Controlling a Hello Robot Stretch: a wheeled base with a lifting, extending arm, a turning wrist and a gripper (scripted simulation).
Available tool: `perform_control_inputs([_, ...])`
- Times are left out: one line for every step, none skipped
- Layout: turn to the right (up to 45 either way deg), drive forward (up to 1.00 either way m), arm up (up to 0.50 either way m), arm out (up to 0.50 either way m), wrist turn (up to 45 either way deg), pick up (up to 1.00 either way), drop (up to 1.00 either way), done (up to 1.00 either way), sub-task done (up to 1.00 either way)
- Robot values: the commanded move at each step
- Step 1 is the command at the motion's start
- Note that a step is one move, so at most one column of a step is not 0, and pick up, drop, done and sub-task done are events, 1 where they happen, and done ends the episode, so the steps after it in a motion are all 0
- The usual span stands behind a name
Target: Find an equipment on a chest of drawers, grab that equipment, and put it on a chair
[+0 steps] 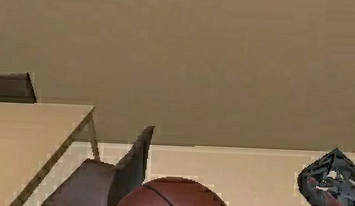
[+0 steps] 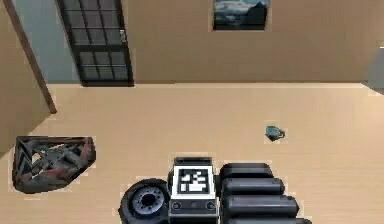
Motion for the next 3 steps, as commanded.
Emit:
perform_control_inputs([0.0, 0.40, 0.00, 0.00, 0.0, 0.00, 0.00, 0.00, 0.00])
perform_control_inputs([45.0, 0.00, 0.00, 0.00, 0.0, 0.00, 0.00, 0.00, 0.00])
perform_control_inputs([45.0, 0.00, 0.00, 0.00, 0.0, 0.00, 0.00, 0.00, 0.00])
